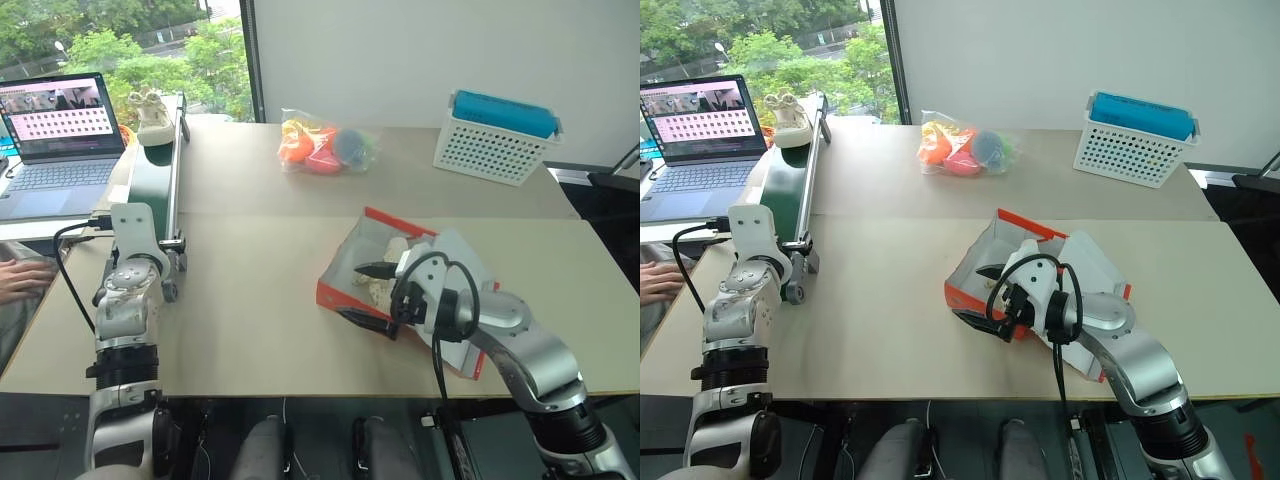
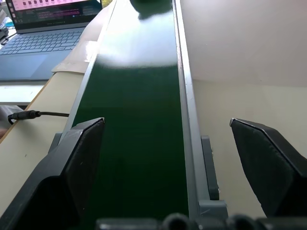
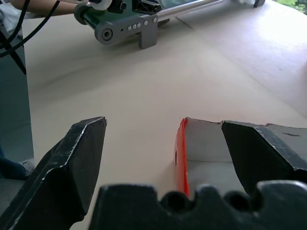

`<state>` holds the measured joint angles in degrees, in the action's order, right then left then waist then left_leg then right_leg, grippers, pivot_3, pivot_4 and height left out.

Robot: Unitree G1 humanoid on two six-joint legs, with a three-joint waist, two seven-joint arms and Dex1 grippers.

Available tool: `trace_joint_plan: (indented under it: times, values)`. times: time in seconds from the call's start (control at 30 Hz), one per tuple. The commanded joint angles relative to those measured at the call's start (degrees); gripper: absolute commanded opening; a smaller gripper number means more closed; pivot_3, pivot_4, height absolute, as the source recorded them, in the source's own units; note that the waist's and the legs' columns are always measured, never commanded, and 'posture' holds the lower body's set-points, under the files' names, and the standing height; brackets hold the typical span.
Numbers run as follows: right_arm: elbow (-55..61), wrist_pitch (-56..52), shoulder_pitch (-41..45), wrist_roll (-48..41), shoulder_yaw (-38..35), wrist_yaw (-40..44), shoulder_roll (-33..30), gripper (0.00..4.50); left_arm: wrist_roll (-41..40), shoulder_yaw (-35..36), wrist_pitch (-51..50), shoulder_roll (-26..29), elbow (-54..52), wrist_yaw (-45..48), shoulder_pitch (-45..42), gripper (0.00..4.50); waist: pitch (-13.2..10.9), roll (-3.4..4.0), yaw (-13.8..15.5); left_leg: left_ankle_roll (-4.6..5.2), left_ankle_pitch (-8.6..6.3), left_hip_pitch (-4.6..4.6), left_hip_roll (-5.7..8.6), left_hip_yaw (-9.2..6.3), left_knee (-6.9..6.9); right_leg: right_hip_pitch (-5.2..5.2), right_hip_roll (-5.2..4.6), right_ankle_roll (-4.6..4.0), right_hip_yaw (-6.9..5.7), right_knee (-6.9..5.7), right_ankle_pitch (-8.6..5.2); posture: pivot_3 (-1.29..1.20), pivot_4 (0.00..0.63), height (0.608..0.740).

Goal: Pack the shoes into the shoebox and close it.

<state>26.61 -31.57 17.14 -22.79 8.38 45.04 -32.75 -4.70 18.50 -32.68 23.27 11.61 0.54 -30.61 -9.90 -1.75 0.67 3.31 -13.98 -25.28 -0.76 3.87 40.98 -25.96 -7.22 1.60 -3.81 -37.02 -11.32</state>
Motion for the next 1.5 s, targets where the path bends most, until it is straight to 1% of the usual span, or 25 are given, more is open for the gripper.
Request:
trace_joint_plan:
  times: [0.03, 0.5, 0.67, 0.87, 1.5]
  values:
    - [0.66, 2.16, 1.12, -0.37, -0.71, 0.91, 0.13, 4.49, 0.44, 0.27, 0.27, 1.54, -0.85, -0.45, -1.07, 4.5, 0.0, 0.0, 0.0, 0.0, 0.0, 0.0, 0.0, 0.0, 0.0, 0.0, 0.0, 0.0, 0.0, 0.0, 0.0, 0.0, 0.15, 0.699]
    - [-1.07, 3.09, 1.99, 0.38, -0.53, 1.51, 0.46, 4.49, 0.43, -0.19, 0.37, 2.87, -0.68, 0.09, -2.29, 4.5, 0.01, -0.01, 0.0, -0.01, 0.01, 0.0, 0.0, 0.0, 0.02, 0.0, -0.01, 0.0, 0.0, -0.02, 0.0, 0.0, 0.15, 0.699]
    - [-1.51, 2.43, 2.07, 0.23, -0.95, 0.58, 1.08, 4.49, 0.07, -0.2, 0.69, 2.56, -1.71, 0.2, -2.5, 4.5, 0.01, -0.02, 0.0, -0.01, 0.01, 0.0, 0.0, 0.0, 0.02, 0.0, -0.01, -0.01, 0.0, -0.02, 0.0, 0.0, 0.15, 0.699]
    - [-1.8, 2.89, 1.93, 0.62, -1.06, 0.24, 1.12, 4.49, 0.9, -0.28, 4.06, 2.65, -2.51, -0.88, -3.04, 4.5, 0.01, -0.02, 0.0, -0.02, 0.01, 0.0, 0.01, 0.01, 0.02, 0.0, -0.01, -0.01, 0.0, -0.02, 0.01, 0.0, 0.15, 0.699]
    - [-2.21, 4.46, 1.38, 2.15, -0.95, -0.41, 1.6, 4.49, -0.59, 0.52, 3.95, 2.19, -0.91, -0.99, -4.57, 4.5, 0.02, -0.03, 0.0, -0.03, 0.02, 0.0, 0.01, 0.01, 0.04, 0.0, -0.01, -0.01, 0.0, -0.04, 0.01, 0.0, 0.15, 0.699]
